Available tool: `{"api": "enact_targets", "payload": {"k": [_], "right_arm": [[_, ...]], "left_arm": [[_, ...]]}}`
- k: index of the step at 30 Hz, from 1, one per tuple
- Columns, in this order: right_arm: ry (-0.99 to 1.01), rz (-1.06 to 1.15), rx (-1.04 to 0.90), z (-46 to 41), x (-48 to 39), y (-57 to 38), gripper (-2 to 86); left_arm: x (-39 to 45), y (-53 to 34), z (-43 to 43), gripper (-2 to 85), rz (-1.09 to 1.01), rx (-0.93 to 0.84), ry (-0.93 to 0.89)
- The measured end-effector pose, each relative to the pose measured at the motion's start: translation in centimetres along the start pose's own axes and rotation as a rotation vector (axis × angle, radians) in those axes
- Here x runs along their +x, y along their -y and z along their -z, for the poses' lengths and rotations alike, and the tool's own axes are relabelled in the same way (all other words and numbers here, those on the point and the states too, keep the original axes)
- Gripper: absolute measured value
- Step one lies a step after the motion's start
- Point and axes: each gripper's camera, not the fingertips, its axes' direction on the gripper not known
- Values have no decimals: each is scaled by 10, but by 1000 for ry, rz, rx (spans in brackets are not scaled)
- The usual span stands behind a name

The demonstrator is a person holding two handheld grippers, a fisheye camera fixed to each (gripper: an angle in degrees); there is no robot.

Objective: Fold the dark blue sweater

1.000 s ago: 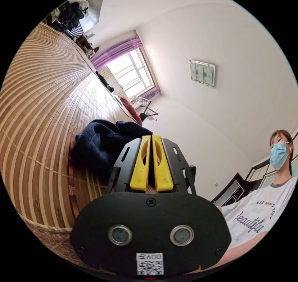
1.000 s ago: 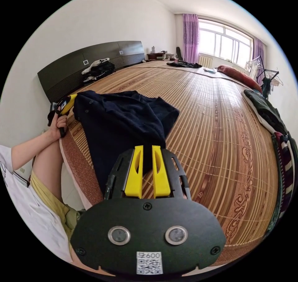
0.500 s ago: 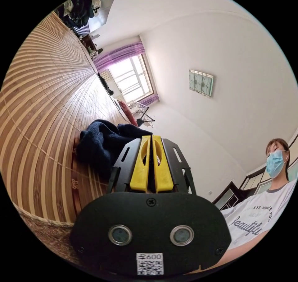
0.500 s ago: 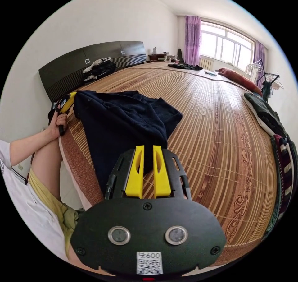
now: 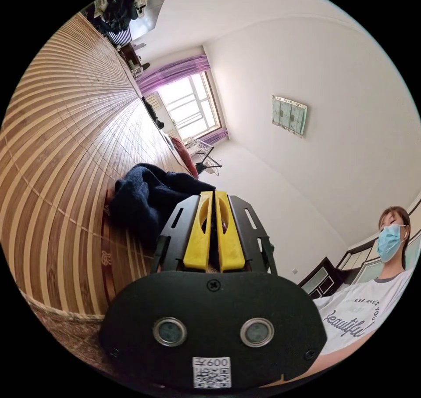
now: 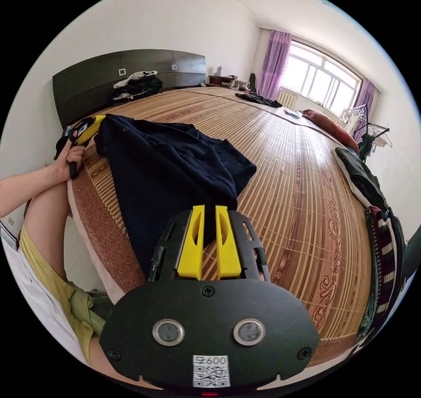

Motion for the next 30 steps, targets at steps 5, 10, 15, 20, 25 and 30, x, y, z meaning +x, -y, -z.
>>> {"api": "enact_targets", "payload": {"k": [5, 10, 15, 20, 25, 30], "right_arm": [[54, -30, -10, -1, 9, -2, -7], [61, -40, -13, -3, 12, -6, -7], [-44, 29, -7, -1, -6, -13, -7], [-174, 145, 25, 5, -31, -28, -8], [-52, 265, 203, 51, -39, -75, -9], [286, -65, 288, 54, 19, -131, -9]], "left_arm": [[-4, -2, -7, 8, 24, -25, -10], [-5, -13, -9, 7, 31, 14, 28], [-8, -27, -24, 8, 24, 0, 12], [1, -52, -38, 7, 28, -44, 37], [72, -116, -37, 8, -285, -94, 9], [95, -227, -41, 8, -480, -411, 389]]}}
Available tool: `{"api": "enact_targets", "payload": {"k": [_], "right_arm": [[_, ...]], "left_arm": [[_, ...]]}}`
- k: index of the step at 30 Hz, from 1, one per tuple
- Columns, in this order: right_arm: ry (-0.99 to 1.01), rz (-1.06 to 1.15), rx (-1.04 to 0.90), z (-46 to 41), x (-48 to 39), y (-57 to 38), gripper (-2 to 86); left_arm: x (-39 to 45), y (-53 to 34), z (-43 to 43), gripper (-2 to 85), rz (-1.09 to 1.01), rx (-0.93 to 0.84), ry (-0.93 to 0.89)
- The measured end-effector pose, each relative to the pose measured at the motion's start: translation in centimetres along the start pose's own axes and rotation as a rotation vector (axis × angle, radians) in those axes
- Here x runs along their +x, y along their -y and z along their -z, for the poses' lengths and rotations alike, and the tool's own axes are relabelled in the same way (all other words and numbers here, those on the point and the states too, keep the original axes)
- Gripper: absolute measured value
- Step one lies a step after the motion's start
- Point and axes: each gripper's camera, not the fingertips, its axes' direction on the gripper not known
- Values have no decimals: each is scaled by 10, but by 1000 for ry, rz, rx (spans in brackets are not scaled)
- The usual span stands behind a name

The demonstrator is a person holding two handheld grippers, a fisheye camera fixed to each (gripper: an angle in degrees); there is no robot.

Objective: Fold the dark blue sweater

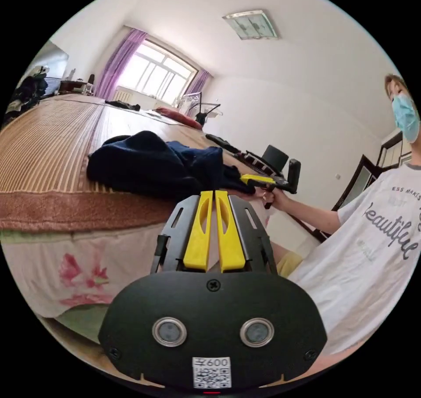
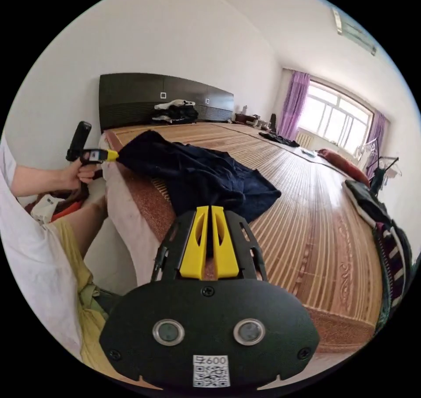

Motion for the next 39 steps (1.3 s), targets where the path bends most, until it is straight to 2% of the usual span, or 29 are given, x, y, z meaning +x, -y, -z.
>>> {"api": "enact_targets", "payload": {"k": [2, 4, 6, 8, 10, 12, 16, 19, 22, 24, 26, 28, 30, 35, 39], "right_arm": [[82, -142, 160, 16, 26, -25, -9], [131, -378, 223, 25, 58, -46, -9], [175, -484, 263, 29, 67, -61, -9], [135, -505, 309, 34, 55, -73, -9], [34, -472, 363, 39, 29, -87, -9], [-8, -489, 412, 41, 15, -99, -9], [40, -575, 443, 40, 17, -115, -9], [48, -506, 353, 41, 22, -101, -9], [31, -462, 276, 45, 19, -91, -9], [22, -458, 259, 48, 14, -90, -9], [17, -446, 262, 50, 6, -92, -9], [12, -430, 286, 52, -4, -98, -9], [3, -431, 296, 53, -9, -100, -9], [-99, -400, 194, 55, -16, -80, -8], [-249, -512, 68, 57, -11, -50, -7]], "left_arm": [[-16, -30, -3, 7, 159, -10, 34], [-25, -58, 2, 6, 235, 87, -87], [-23, -88, 7, 6, 340, 212, -106], [-16, -98, 0, 9, 404, 228, -123], [-2, -96, -13, 10, 410, 200, -145], [30, -84, -27, 10, 375, 191, -73], [85, -61, -46, 8, 261, 359, 72], [119, -28, -100, 13, 191, 226, 123], [158, -15, -170, 29, 49, -15, 290], [170, -22, -221, 44, 12, -190, 332], [173, -36, -241, 35, 5, -232, 347], [178, -58, -233, 24, 27, -137, 409], [204, -94, -200, 17, -98, 91, 388], [225, -157, -134, 12, -165, 200, 422], [214, -204, -88, 12, -111, 279, 378]]}}
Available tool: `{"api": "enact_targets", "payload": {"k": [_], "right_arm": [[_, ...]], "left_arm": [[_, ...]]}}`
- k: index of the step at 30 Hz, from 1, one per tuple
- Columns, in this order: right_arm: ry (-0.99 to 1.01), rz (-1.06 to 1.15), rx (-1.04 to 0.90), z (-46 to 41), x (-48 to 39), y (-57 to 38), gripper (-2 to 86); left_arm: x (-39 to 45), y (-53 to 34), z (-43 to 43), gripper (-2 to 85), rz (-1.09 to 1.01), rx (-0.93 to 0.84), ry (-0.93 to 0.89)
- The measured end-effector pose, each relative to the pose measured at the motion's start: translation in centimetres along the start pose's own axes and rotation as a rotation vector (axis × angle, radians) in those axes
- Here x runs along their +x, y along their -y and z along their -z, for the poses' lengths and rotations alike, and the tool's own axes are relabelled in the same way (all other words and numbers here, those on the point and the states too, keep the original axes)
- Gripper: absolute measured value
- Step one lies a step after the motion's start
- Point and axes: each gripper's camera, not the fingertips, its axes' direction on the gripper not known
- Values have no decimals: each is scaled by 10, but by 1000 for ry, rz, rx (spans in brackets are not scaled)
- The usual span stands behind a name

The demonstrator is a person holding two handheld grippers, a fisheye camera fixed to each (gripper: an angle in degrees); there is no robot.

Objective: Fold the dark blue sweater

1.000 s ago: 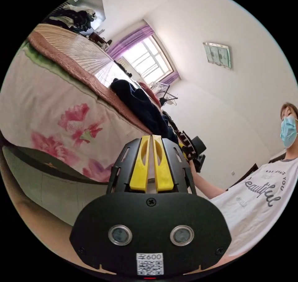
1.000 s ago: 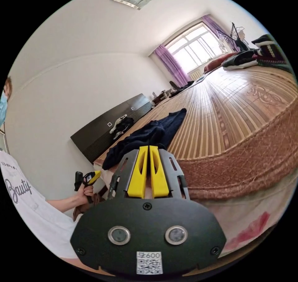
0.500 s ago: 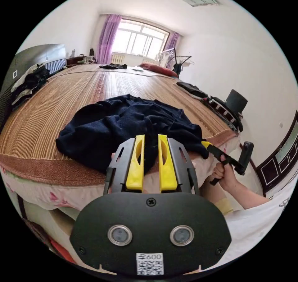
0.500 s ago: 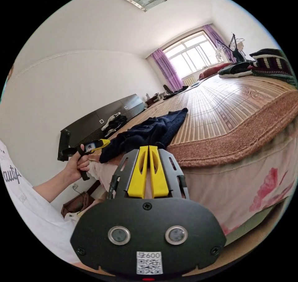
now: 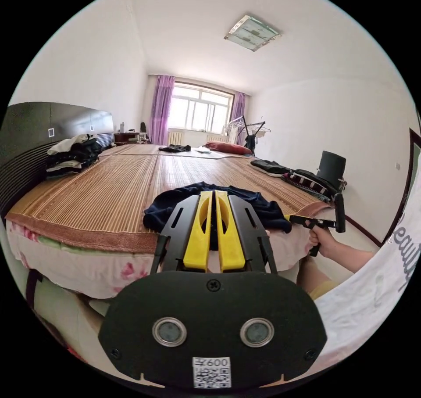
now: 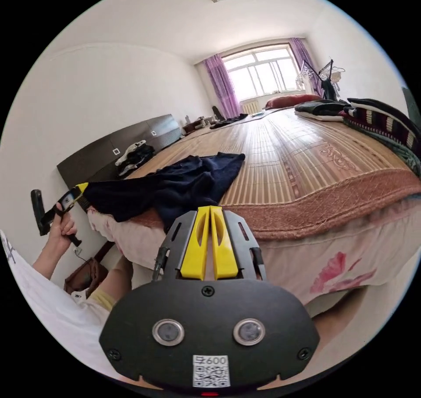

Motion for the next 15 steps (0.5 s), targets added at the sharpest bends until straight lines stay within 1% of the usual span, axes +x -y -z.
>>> {"api": "enact_targets", "payload": {"k": [2, 3, 5, 6, 8, 10, 11, 13, 14, 15], "right_arm": [[94, 29, -3, 8, -7, 8, -5], [195, 84, 39, 19, -16, 10, -3], [239, 99, 138, 40, -31, 9, 5], [265, 122, 193, 52, -46, 8, 23], [329, 211, 215, 64, -75, 6, 51], [425, 375, 186, 69, -126, 6, 73], [438, 419, 174, 68, -140, 6, 78], [441, 581, 137, 65, -197, 5, 98], [435, 620, 138, 63, -211, 4, 103], [429, 711, 162, 60, -235, 0, 106]], "left_arm": [[-14, -24, 26, 12, 63, 32, -50], [-16, -36, 35, 12, 83, 39, -55], [-17, -52, 45, 12, 106, 36, -43], [-15, -61, 50, 12, 110, 28, -37], [-9, -73, 54, 13, 99, 17, -39], [-1, -83, 56, 13, 71, 10, -45], [3, -89, 57, 14, 55, 13, -54], [8, -97, 59, 13, 28, 15, -80], [11, -102, 62, 13, 12, 23, -86], [13, -108, 67, 13, -11, 37, -88]]}}
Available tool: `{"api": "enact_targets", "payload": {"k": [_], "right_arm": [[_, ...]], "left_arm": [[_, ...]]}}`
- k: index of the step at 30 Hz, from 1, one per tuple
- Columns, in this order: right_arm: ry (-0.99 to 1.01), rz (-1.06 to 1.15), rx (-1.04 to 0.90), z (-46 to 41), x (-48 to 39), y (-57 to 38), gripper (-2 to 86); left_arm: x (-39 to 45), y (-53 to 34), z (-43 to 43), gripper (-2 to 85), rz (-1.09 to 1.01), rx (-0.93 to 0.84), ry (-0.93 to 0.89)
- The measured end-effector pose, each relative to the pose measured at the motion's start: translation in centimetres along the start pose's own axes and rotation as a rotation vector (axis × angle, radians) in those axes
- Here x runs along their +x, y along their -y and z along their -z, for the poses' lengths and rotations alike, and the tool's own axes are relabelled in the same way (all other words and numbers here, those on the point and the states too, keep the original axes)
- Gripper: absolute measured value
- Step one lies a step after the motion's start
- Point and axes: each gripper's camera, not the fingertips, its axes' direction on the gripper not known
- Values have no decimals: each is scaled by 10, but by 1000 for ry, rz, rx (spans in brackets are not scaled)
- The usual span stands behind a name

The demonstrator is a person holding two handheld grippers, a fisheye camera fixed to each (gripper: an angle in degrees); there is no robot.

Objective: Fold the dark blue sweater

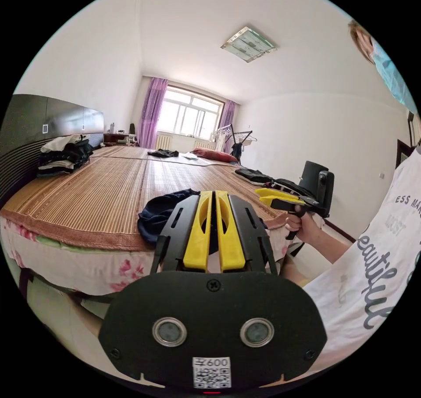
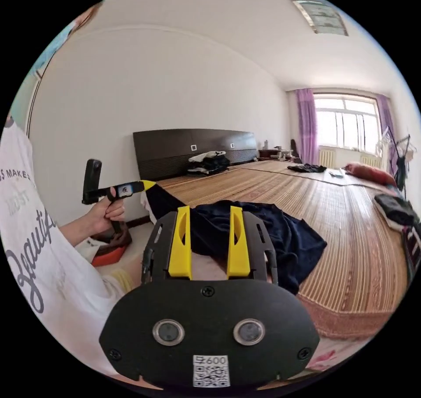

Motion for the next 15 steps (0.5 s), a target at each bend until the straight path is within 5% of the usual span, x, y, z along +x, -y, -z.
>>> {"api": "enact_targets", "payload": {"k": [3, 8, 15], "right_arm": [[31, 132, 73, -30, -21, 15, 104], [184, 315, -160, -78, -49, 35, 96], [-327, 256, -502, -112, -59, -14, 81]], "left_arm": [[3, -17, 16, 13, -21, 32, 0], [-4, -45, 59, 12, 32, 57, 8], [-17, -82, 133, 12, 79, 214, 32]]}}
